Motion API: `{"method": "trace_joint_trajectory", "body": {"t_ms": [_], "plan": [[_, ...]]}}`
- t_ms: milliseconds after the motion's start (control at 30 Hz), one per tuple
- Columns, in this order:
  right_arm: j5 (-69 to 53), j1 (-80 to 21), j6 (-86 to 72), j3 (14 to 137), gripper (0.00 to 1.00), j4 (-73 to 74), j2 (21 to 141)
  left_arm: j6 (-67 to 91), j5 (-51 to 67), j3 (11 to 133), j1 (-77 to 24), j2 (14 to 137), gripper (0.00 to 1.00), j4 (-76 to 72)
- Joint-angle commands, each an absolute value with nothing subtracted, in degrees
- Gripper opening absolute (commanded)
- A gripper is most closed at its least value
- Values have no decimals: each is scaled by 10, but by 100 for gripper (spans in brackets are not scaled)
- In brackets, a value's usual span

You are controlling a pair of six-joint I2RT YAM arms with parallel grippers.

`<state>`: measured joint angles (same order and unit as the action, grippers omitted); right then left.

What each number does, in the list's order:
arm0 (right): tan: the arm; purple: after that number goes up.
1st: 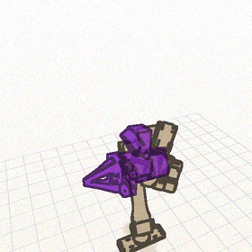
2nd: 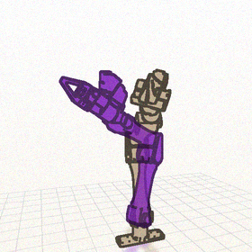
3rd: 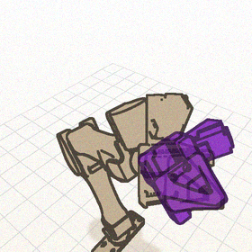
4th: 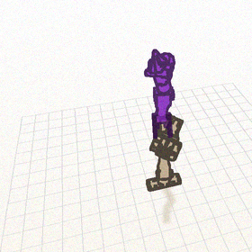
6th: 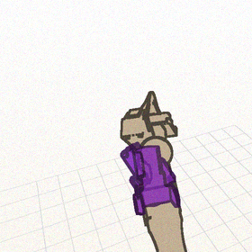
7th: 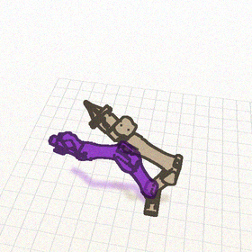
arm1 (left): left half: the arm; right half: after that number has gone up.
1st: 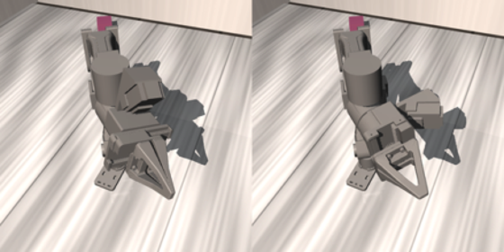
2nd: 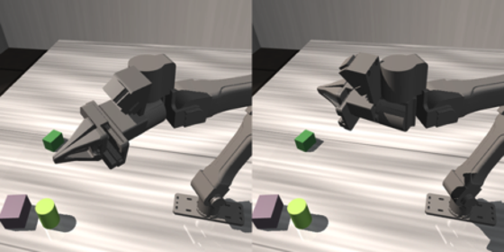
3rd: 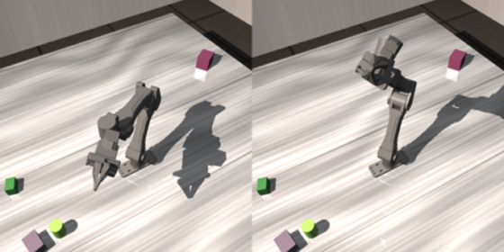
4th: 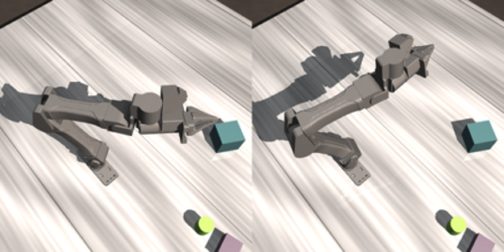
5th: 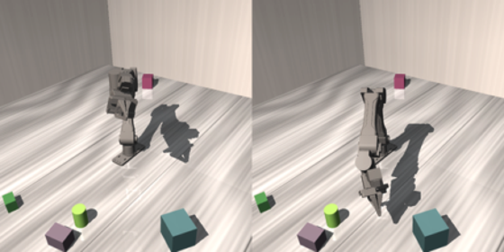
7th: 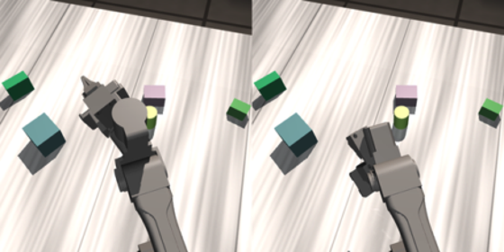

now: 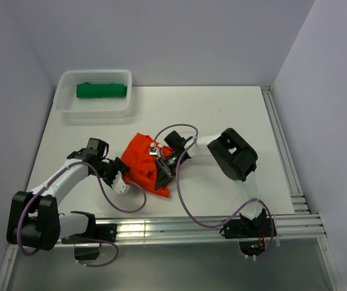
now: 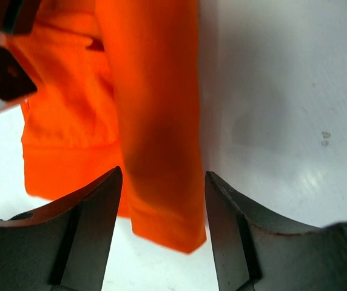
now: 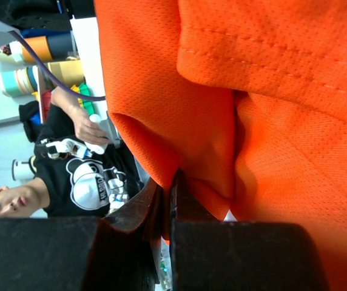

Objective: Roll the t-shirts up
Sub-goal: Roll the tshirt

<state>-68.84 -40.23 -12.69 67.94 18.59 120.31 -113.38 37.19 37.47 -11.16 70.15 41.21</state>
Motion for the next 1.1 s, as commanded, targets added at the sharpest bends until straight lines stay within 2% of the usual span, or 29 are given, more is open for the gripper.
{"method": "trace_joint_trajectory", "body": {"t_ms": [0, 133, 233, 333, 367, 467, 500, 533, 567, 600, 633, 800, 867, 1067], "plan": [[-704, -399, -139, 697, 0, 197, 1211, -1137, 364, 377, -135, 715, 62, 394], [-693, -398, -149, 699, 0, 196, 1213, -1115, 341, 382, -156, 735, 60, 388], [-676, -399, -156, 700, 0, 197, 1215, -1096, 327, 385, -167, 750, 51, 379], [-657, -399, -168, 700, 0, 195, 1215, -1078, 312, 390, -176, 772, 35, 376], [-652, -398, -170, 701, 0, 196, 1215, -1073, 304, 391, -181, 782, 23, 374], [-628, -398, -175, 702, 0, 200, 1208, -1055, 289, 398, -190, 801, 0, 372], [-627, -399, -176, 702, 1, 200, 1202, -1052, 286, 401, -191, 805, 0, 374], [-622, -399, -178, 699, 10, 199, 1197, -1050, 284, 403, -191, 808, 0, 376], [-617, -398, -182, 696, 22, 192, 1189, -1049, 284, 404, -191, 811, 0, 378], [-608, -399, -183, 693, 45, 189, 1173, -1047, 281, 407, -191, 814, 0, 383], [-599, -398, -184, 687, 52, 188, 1162, -1047, 280, 410, -191, 816, 0, 387], [-487, -396, -163, 669, 62, 214, 1081, -1052, 279, 488, -191, 881, 0, 509], [-461, -396, -161, 658, 63, 210, 1049, -1043, 285, 533, -191, 917, 0, 541], [-376, -394, -162, 619, 66, 211, 970, -1050, 286, 547, -190, 928, 0, 551]]}}
